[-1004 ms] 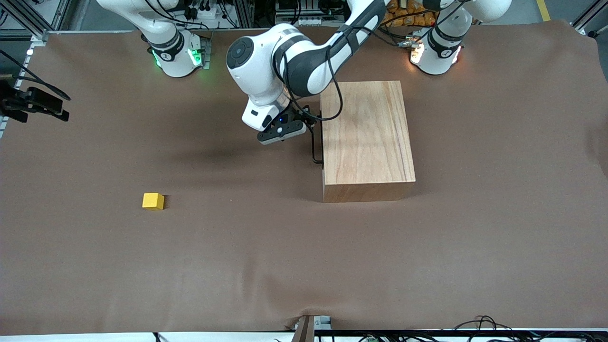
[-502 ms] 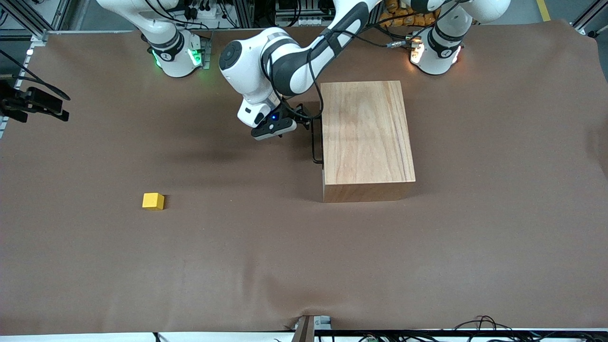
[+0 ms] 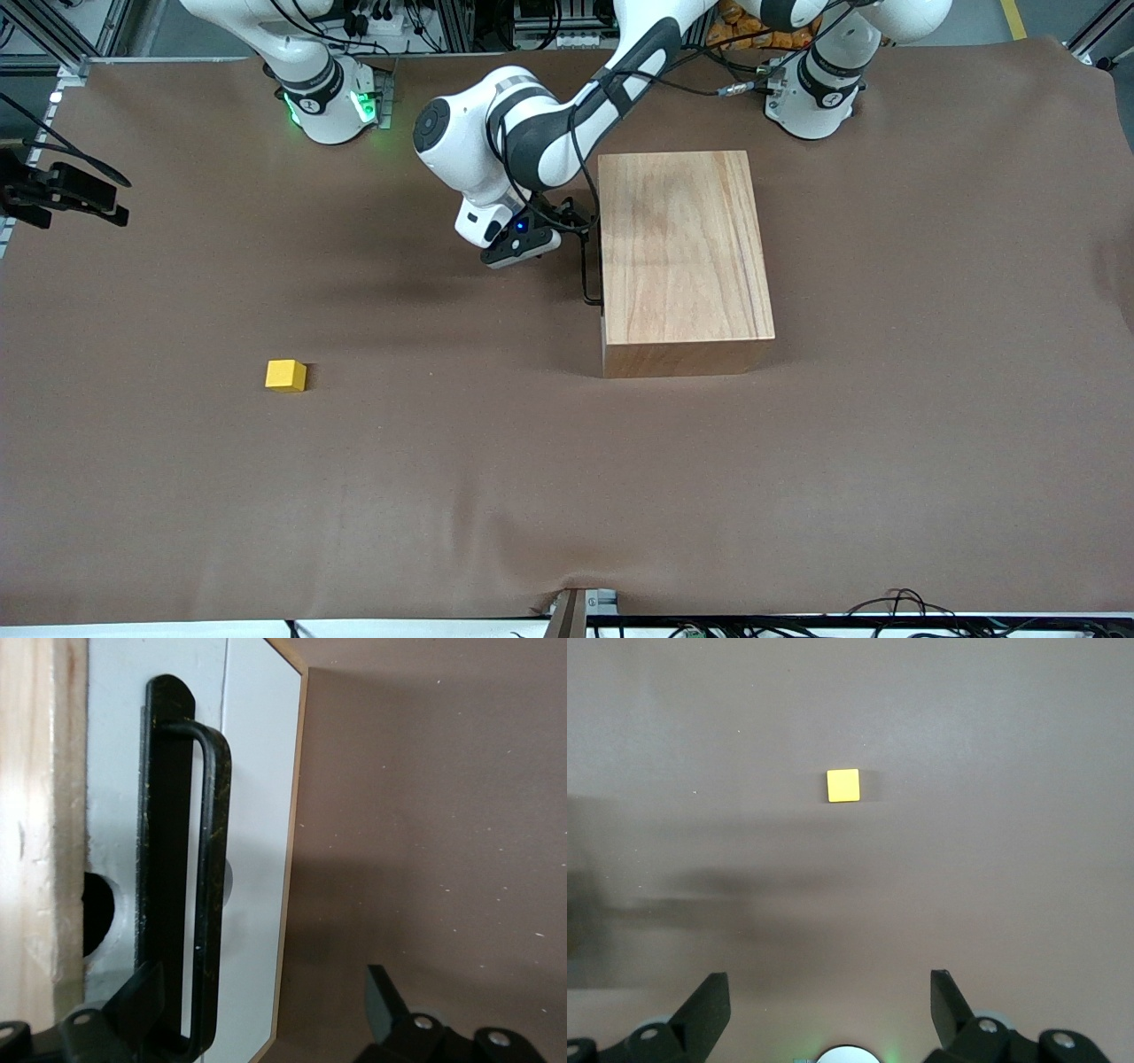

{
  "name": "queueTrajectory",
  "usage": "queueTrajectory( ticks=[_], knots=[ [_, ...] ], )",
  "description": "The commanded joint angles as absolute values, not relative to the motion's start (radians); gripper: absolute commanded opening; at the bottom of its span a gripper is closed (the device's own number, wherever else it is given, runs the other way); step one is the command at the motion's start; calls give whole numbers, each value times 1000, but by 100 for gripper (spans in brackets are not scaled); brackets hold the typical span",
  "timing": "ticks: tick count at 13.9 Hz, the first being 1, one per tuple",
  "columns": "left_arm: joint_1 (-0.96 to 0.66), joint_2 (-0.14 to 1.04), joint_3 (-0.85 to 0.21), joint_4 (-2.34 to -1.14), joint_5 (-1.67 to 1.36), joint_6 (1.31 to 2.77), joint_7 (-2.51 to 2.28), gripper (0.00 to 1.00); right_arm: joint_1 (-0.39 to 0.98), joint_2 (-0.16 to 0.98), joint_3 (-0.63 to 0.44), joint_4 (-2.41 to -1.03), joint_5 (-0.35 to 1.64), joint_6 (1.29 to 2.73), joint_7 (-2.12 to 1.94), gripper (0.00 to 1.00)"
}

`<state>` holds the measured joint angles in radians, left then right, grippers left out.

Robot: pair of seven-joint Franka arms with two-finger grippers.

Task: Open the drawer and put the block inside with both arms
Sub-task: 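Lower the left gripper and hook the black drawer handle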

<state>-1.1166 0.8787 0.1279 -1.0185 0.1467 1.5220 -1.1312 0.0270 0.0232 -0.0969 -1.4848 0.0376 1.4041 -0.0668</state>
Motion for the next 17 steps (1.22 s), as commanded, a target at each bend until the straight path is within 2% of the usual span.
queueTrajectory(
  ticks=[1, 7, 17],
  knots=[
    [-1118, 907, 132, -996, 170, 1511, -1131, 100, 17, 28, -84, -1471, 35, 1401, -64, 100],
    [-1111, 922, 130, -997, 164, 1523, -1131, 100, 20, 34, -84, -1470, 41, 1402, -57, 100],
    [-1091, 937, 126, -996, 135, 1716, -1147, 100, 26, 34, -84, -1470, 34, 1402, -60, 100]
  ],
)
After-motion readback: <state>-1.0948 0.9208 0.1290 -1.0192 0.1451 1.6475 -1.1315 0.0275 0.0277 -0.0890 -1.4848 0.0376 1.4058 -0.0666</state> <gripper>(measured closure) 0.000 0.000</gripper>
